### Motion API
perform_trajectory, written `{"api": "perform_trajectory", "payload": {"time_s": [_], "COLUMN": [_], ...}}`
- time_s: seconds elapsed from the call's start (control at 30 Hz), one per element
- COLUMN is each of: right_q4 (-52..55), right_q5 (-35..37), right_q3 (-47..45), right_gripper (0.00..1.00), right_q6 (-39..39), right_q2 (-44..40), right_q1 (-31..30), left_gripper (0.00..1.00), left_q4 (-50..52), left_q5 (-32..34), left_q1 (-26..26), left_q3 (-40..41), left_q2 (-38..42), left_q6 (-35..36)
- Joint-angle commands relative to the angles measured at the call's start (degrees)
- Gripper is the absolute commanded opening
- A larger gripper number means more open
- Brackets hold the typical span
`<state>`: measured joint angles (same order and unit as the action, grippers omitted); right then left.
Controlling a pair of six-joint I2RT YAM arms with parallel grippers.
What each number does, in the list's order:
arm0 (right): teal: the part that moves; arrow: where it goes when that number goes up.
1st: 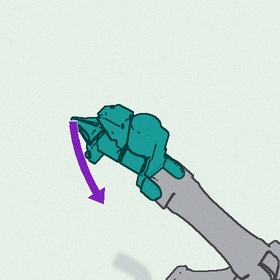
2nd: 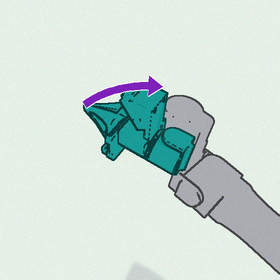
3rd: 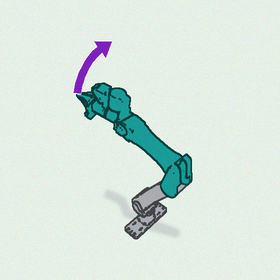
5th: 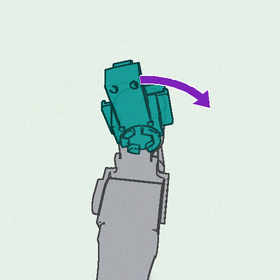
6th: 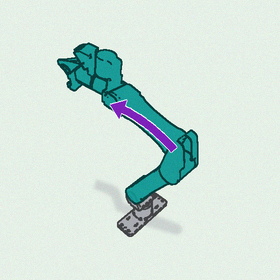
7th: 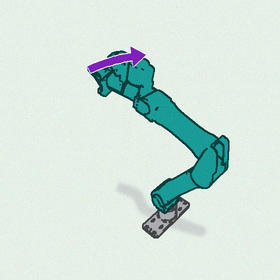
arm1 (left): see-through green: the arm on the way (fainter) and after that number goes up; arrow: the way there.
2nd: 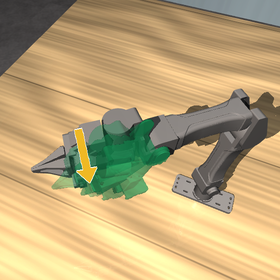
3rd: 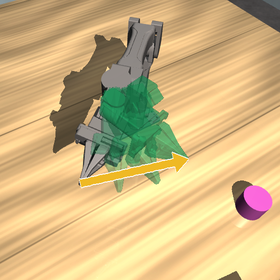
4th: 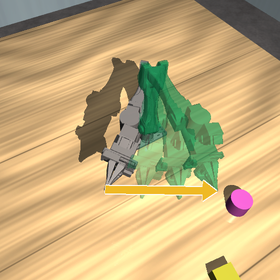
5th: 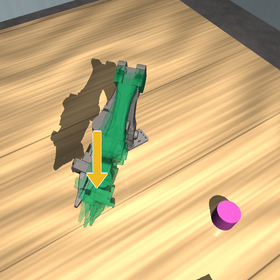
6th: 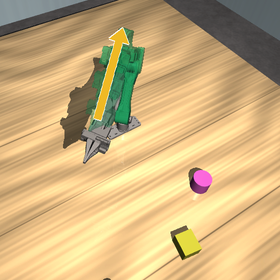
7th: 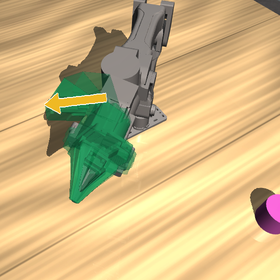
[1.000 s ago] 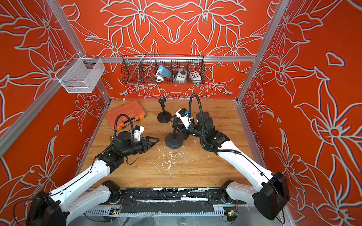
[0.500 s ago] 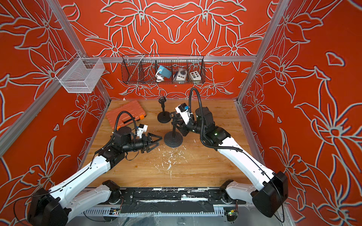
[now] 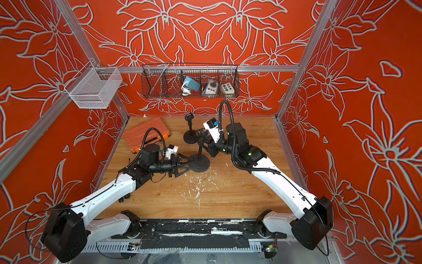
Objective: Assemble a microphone stand
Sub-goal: Pick up the microphone stand at the center of the board.
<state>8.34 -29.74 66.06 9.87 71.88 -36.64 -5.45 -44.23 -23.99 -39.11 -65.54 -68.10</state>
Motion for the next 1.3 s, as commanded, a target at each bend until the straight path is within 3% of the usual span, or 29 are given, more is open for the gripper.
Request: {"api": "perform_trajectory", "payload": {"time_s": [0.0, 0.4, 0.67, 0.8, 0.97, 1.23, 1.27], "right_q4": [-7.1, -12.5, -12.6, -14.6, -16.3, -15.1, -14.7], "right_q5": [-2.0, -2.1, -2.3, -1.2, 5.5, 14.0, 15.7], "right_q3": [3.2, 3.5, 3.1, 1.7, -0.6, -1.2, -1.1], "right_gripper": [0.00, 0.00, 0.00, 0.00, 0.00, 0.00, 0.00], "right_q6": [2.6, 5.7, 4.6, 4.5, 5.5, 7.7, 7.6], "right_q2": [-0.1, 1.5, 1.0, 0.3, -0.7, -0.6, -0.6], "right_q1": [0.2, 0.1, -0.3, -0.8, -1.8, -3.5, -4.1], "left_gripper": [0.68, 0.63, 0.40, 0.36, 0.28, 0.00, 0.00], "left_q4": [-4.9, -6.0, -14.2, -16.7, -22.9, -27.1, -26.6], "left_q5": [-0.2, -0.7, 0.1, 1.2, 2.3, 5.4, 5.9], "left_q1": [0.3, 0.3, 0.3, 0.3, 0.3, 0.3, 0.3], "left_q3": [0.0, -0.1, 1.5, 2.0, 2.7, 2.6, 2.5], "left_q2": [-0.2, -2.0, -1.9, -1.7, -2.6, -2.4, -2.2], "left_q6": [-3.2, -3.7, -8.0, -9.4, -11.7, -12.5, -12.5]}}
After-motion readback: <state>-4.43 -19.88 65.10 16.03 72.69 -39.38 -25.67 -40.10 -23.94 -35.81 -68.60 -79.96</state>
